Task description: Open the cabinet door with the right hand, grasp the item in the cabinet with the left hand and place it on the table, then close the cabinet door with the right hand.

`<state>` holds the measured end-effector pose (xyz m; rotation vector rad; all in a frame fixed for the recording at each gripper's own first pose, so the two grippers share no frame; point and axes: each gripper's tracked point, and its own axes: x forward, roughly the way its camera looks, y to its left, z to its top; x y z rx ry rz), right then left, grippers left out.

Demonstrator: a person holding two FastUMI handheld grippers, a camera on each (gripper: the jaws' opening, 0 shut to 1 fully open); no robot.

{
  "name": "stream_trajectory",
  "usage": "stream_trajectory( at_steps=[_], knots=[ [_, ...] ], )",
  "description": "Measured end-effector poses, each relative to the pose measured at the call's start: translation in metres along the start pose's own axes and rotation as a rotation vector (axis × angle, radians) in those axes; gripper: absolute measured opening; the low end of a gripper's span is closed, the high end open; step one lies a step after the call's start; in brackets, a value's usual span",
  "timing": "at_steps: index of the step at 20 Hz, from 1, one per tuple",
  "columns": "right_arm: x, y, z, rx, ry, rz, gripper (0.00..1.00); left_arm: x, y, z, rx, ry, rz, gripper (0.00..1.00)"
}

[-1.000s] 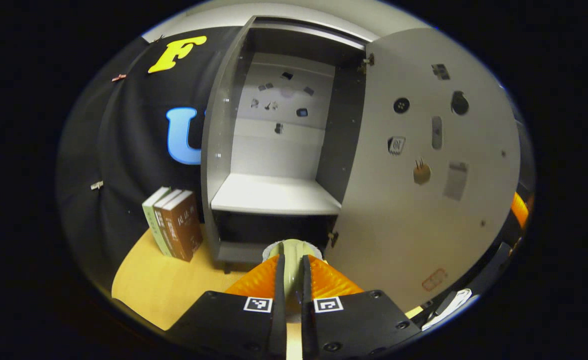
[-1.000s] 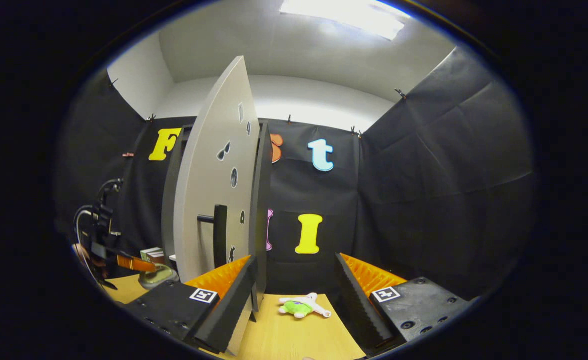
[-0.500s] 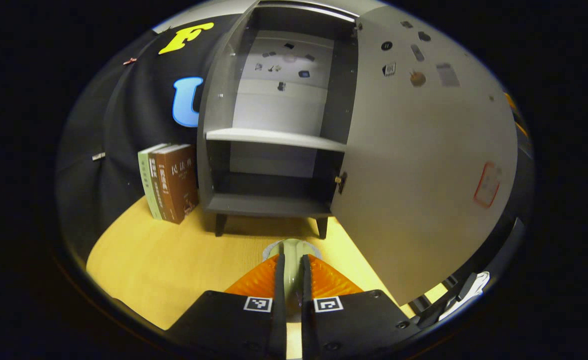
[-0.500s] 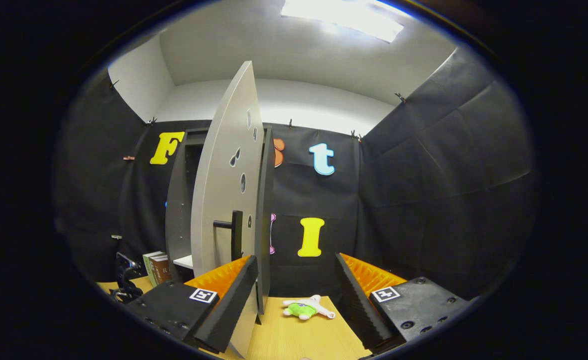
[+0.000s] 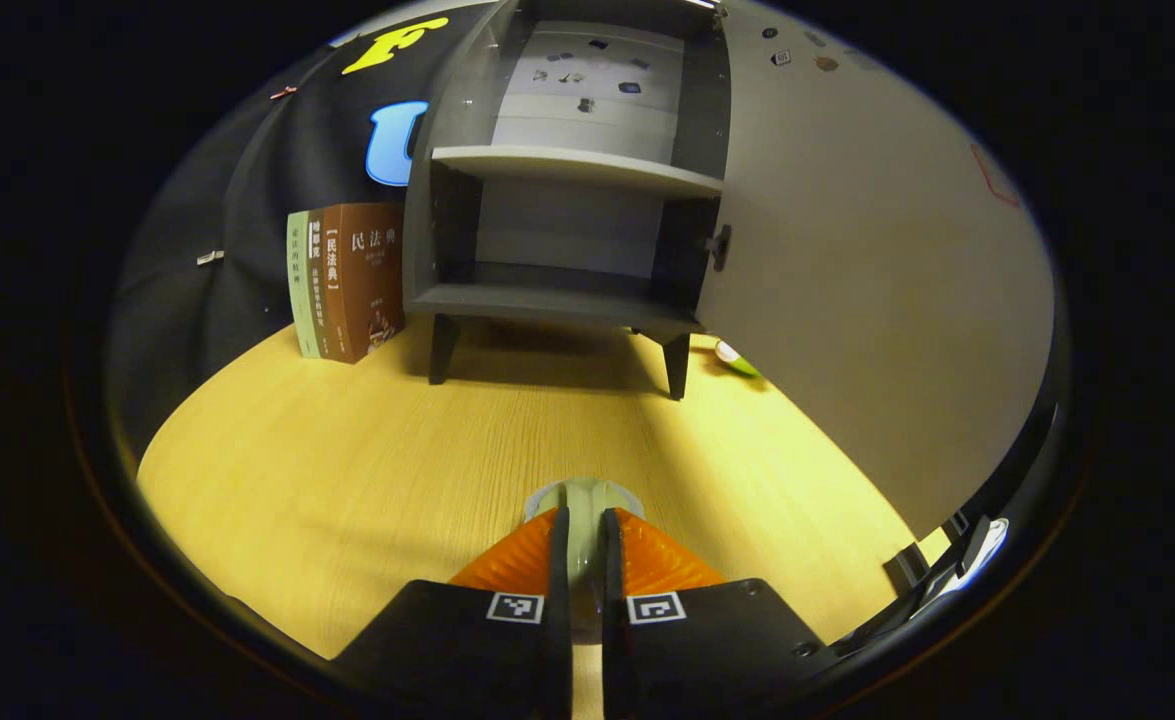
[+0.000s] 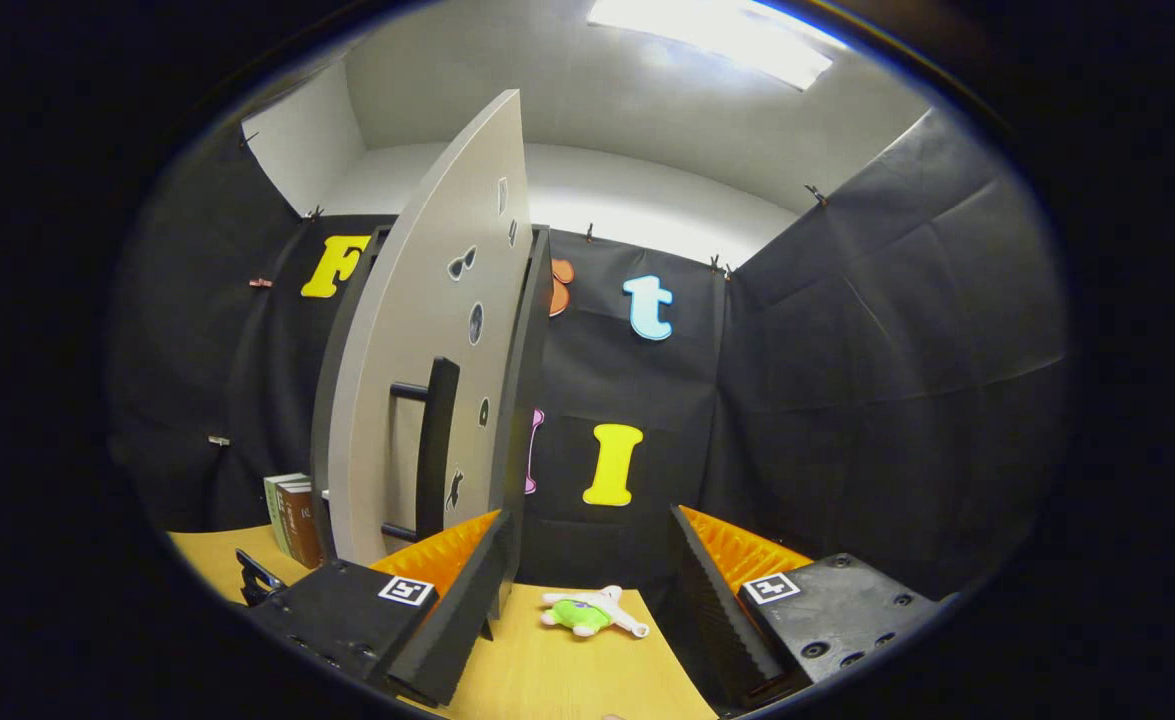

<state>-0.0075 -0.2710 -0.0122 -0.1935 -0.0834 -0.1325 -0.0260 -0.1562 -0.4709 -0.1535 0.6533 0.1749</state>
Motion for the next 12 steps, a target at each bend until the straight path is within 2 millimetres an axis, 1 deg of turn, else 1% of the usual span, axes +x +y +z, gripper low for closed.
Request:
stream_trajectory(
  at_steps=[3,6,8,9,10,12],
  knots=[
    [-0.004,-0.001,-0.006,-0.015,0.009,0.008,0.96,0.01,0.0,-0.015,0.027,0.015,0.009,0.16],
    [-0.006,0.0,-0.012,-0.012,0.025,0.016,0.96,0.015,0.004,-0.018,0.054,0.016,0.029,0.17],
    [-0.006,0.001,-0.016,-0.01,0.035,0.024,0.96,0.016,0.004,-0.022,0.04,0.025,0.027,0.17],
    [-0.006,0.001,-0.017,-0.01,0.039,0.027,0.96,0.015,0.004,-0.028,0.035,0.032,0.025,0.17],
    [-0.006,0.001,-0.017,-0.01,0.041,0.03,0.96,0.014,0.004,-0.027,0.039,0.021,0.025,0.18],
    [-0.005,0.001,-0.017,-0.004,0.038,0.038,0.96,0.011,0.002,-0.033,0.058,0.024,0.029,0.2]
  ],
)
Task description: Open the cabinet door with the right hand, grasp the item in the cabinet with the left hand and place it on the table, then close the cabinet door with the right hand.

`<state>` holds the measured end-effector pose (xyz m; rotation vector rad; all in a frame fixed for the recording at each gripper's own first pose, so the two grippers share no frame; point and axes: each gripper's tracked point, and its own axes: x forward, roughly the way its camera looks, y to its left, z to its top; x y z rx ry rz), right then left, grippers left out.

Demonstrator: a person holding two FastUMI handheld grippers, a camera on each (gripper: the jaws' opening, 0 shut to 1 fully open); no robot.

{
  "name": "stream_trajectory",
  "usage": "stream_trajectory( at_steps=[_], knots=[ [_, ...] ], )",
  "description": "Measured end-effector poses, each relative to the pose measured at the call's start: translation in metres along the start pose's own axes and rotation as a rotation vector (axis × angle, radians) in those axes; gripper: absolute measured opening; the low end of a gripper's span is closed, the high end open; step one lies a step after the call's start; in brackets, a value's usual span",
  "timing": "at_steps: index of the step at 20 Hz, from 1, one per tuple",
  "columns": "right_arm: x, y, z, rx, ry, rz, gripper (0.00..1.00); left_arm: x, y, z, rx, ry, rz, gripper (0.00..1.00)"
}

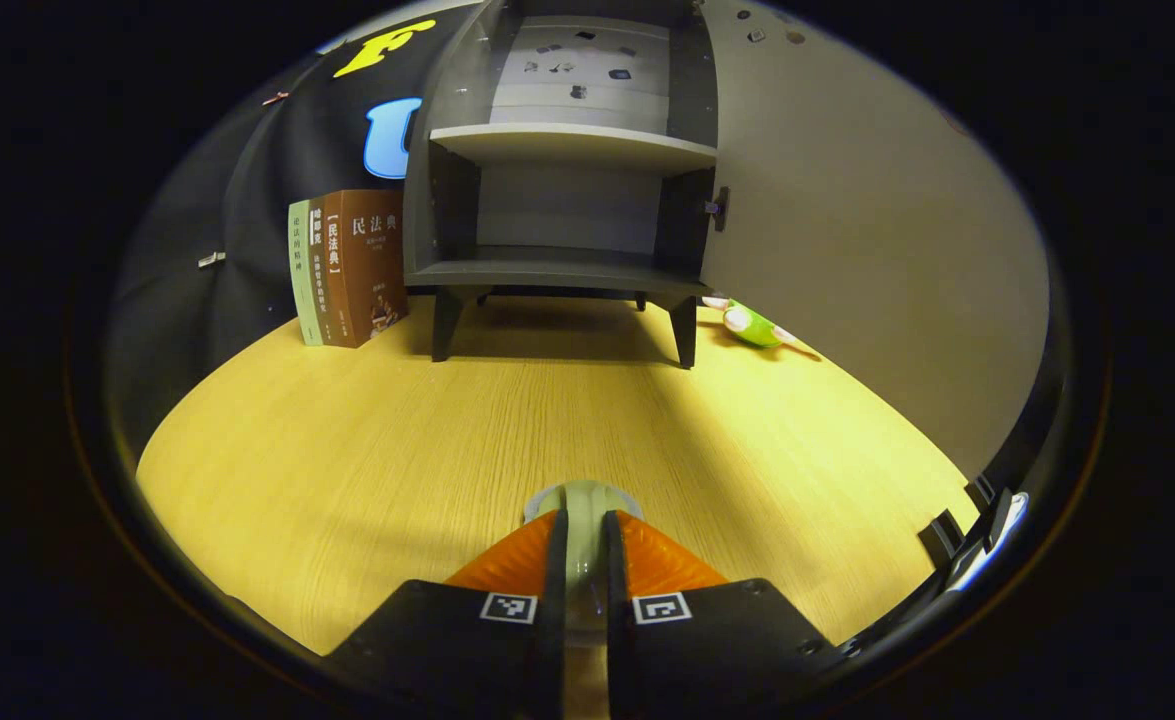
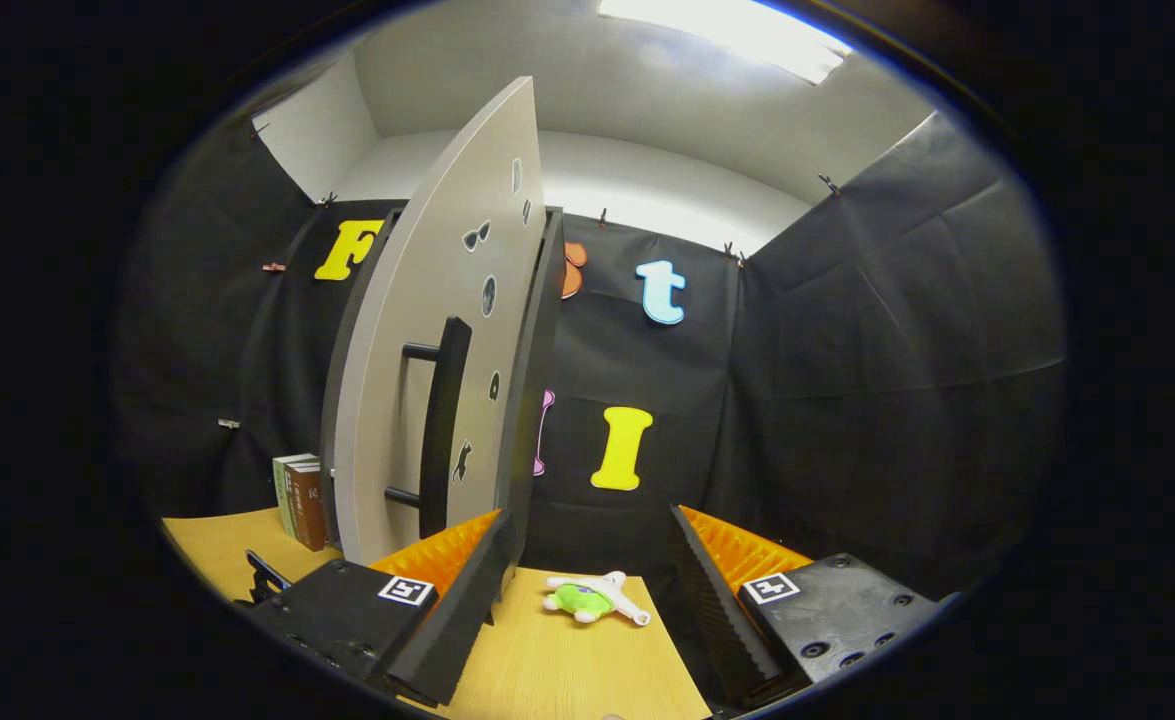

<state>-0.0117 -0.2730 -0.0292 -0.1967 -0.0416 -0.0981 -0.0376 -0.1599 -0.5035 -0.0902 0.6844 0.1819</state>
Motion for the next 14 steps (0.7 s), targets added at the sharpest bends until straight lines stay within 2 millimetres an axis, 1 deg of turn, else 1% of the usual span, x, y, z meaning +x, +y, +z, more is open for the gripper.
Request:
stream_trajectory(
  at_steps=[1,2,3,4,6,7,8,10,11,12,14],
  knots=[
    [0.001,-0.001,0.001,0.005,0.0,0.003,0.96,0.003,-0.002,0.004,0.003,0.001,0.0,0.22],
    [0.001,-0.001,0.0,0.009,0.002,0.006,0.96,0.001,-0.002,0.004,0.001,0.0,0.005,0.25],
    [0.001,-0.003,-0.001,0.012,0.004,0.006,0.96,0.004,-0.002,0.005,-0.004,-0.002,0.011,0.22],
    [0.001,-0.005,-0.001,0.012,0.006,0.006,0.96,0.004,-0.002,0.008,-0.008,-0.005,0.016,0.38],
    [0.001,-0.008,-0.002,0.017,0.011,0.009,0.96,0.002,0.0,0.015,0.004,-0.012,0.036,0.56],
    [0.001,-0.007,-0.003,0.027,0.017,0.018,0.96,-0.001,-0.001,0.017,0.012,-0.014,0.04,0.67],
    [0.001,-0.005,-0.005,0.044,0.025,0.03,0.96,-0.007,-0.001,0.022,0.014,-0.019,0.041,0.82],
    [0.001,0.001,-0.009,0.101,0.05,0.065,0.96,-0.023,-0.002,0.047,0.024,-0.055,0.043,0.92],
    [0.001,0.004,-0.009,0.132,0.063,0.086,0.96,-0.034,-0.005,0.064,0.04,-0.076,0.036,0.94],
    [0.001,0.008,-0.01,0.148,0.077,0.109,0.96,-0.047,-0.007,0.086,0.065,-0.109,0.03,0.97],
    [0.001,0.013,-0.011,0.145,0.105,0.159,0.96,-0.076,-0.007,0.136,0.133,-0.181,0.028,0.97]
  ],
)
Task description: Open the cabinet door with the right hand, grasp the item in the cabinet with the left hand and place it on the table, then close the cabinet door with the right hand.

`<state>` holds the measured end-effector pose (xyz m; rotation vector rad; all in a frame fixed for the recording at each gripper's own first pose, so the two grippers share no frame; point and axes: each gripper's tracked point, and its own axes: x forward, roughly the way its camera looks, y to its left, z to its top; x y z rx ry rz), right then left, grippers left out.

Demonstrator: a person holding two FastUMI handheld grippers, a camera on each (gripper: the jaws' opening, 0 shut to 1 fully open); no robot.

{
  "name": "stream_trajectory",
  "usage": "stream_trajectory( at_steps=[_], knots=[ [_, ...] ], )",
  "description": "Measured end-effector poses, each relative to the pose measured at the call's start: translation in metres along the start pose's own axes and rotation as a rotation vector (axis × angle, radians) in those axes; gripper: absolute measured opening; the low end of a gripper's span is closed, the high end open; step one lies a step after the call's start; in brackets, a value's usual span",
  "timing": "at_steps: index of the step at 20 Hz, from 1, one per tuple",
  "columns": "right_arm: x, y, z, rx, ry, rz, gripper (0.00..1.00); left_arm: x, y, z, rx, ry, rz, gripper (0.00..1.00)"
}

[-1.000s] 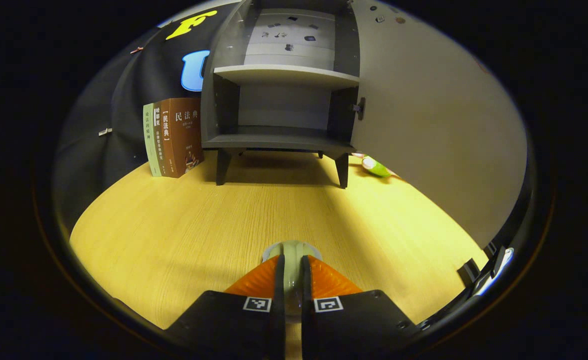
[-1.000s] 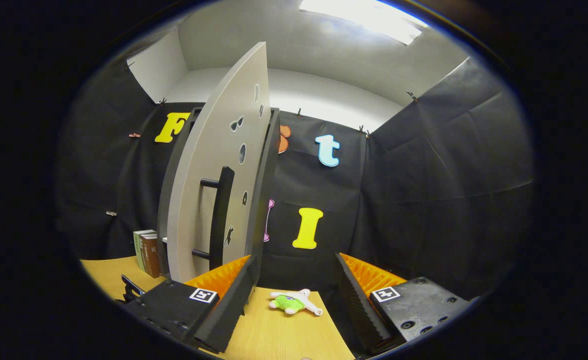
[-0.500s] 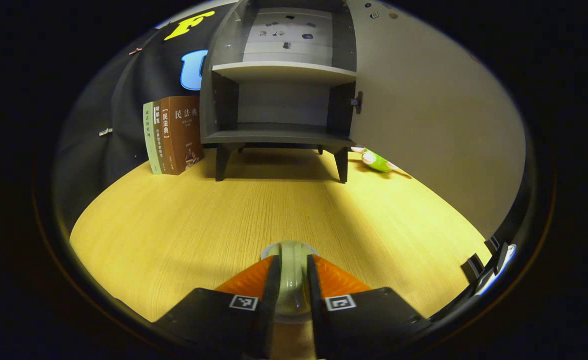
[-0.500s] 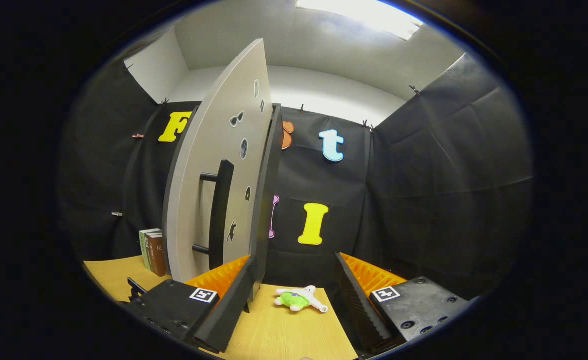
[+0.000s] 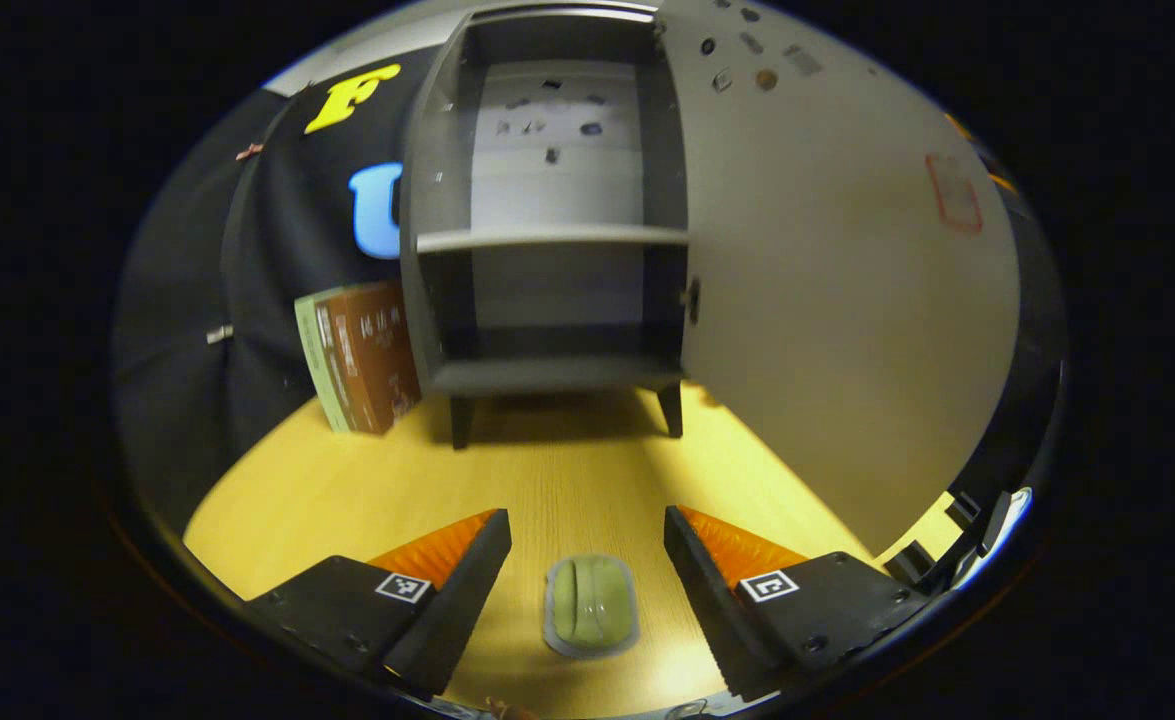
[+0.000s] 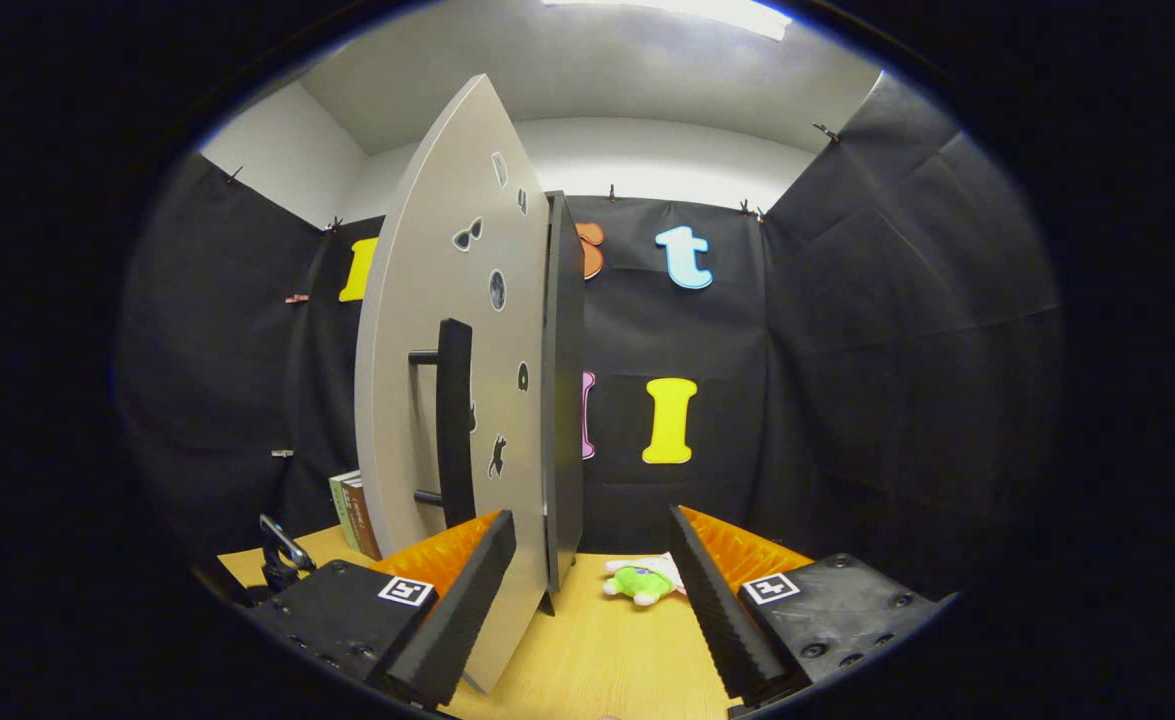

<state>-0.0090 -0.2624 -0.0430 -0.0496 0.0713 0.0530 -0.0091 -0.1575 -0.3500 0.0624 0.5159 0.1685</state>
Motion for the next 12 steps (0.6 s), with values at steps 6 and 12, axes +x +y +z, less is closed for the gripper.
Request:
stream_trajectory(
  at_steps=[6,12],
  knots=[
    [0.007,0.043,0.001,0.086,0.041,0.208,0.96,-0.066,0.017,0.164,0.049,-0.192,-0.036,0.95],
    [0.02,0.061,0.014,0.065,0.006,0.352,0.96,-0.121,0.034,0.252,-0.088,-0.322,-0.073,0.95]
  ],
)
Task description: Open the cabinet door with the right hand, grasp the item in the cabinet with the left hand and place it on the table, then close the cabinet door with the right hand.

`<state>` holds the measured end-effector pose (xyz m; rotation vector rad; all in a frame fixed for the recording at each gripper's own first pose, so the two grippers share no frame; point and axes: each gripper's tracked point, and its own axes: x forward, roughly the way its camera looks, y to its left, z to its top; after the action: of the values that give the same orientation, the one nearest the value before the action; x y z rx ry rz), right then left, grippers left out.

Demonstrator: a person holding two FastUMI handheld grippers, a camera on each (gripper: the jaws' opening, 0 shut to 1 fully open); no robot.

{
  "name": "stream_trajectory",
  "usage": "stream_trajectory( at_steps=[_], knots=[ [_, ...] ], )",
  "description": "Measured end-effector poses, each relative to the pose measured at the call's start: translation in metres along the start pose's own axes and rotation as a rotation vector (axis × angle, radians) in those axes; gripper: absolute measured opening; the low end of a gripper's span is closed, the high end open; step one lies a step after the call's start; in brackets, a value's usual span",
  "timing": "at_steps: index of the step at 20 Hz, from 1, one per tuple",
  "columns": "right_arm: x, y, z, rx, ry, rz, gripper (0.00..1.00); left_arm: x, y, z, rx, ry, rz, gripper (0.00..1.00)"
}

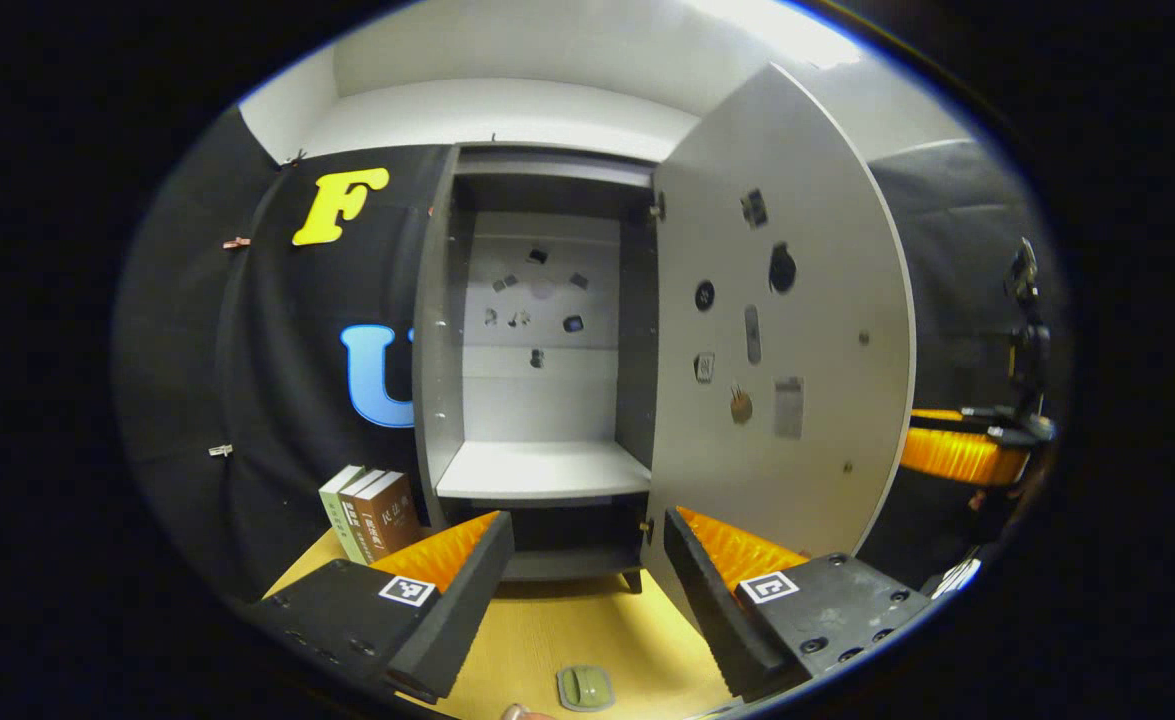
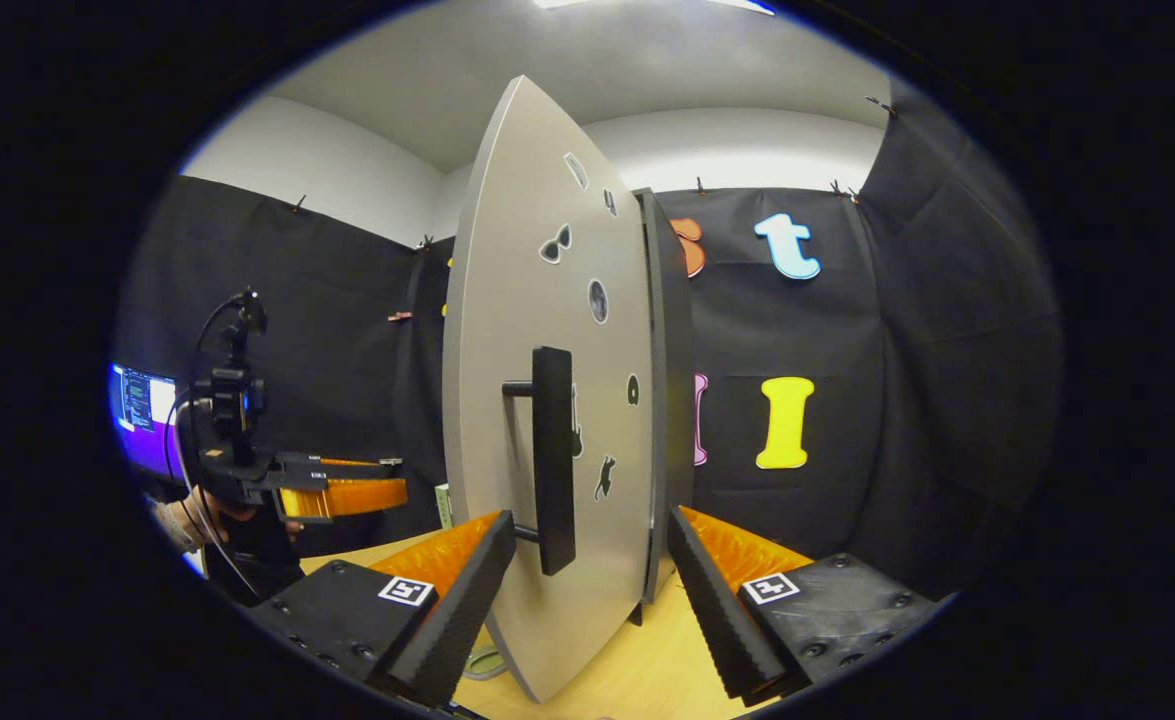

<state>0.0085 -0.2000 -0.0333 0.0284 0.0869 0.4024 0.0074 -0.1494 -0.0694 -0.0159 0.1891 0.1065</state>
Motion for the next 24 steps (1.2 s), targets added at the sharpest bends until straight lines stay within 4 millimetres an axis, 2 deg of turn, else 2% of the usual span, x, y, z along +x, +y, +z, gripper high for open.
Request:
stream_trajectory(
  at_steps=[2,4,5,9,11,13,16,17,18,20,21,24],
  knots=[
    [0.004,0.008,-0.005,-0.004,0.019,0.042,0.96,-0.007,0.009,0.013,-0.023,-0.024,0.018,0.95],
    [0.007,0.01,-0.009,-0.02,0.035,0.048,0.97,-0.016,0.022,0.017,-0.018,-0.026,0.035,0.96],
    [0.007,0.01,-0.009,-0.024,0.04,0.046,0.92,-0.016,0.026,0.014,-0.016,-0.016,0.033,0.94],
    [0.016,0.023,-0.012,-0.004,0.031,0.016,0.92,-0.017,0.031,0.009,-0.056,-0.01,-0.041,0.95],
    [0.027,0.036,-0.012,-0.025,0.022,0.0,0.92,-0.01,0.044,0.011,-0.032,-0.015,-0.076,0.95],
    [0.034,0.061,-0.019,-0.035,0.017,-0.022,0.92,-0.002,0.062,0.013,0.028,-0.009,-0.096,0.92],
    [0.057,0.095,-0.025,-0.028,0.011,-0.041,0.92,0.007,0.072,0.016,0.059,-0.021,-0.19,0.95],
    [0.066,0.104,-0.027,-0.026,0.009,-0.046,0.88,0.01,0.077,0.015,0.053,-0.02,-0.22,0.93],
    [0.074,0.114,-0.028,-0.027,0.004,-0.054,0.92,0.011,0.084,0.013,0.045,-0.018,-0.242,0.93],
    [0.095,0.13,-0.03,-0.044,-0.003,-0.071,0.92,0.012,0.101,0.013,0.034,-0.02,-0.259,0.95],
    [0.104,0.141,-0.034,-0.047,-0.009,-0.08,0.92,0.013,0.111,0.012,0.035,-0.02,-0.26,0.93],
    [0.145,0.166,-0.05,-0.015,0.009,-0.086,0.93,0.014,0.131,0.011,0.058,-0.019,-0.266,0.95]
  ],
)
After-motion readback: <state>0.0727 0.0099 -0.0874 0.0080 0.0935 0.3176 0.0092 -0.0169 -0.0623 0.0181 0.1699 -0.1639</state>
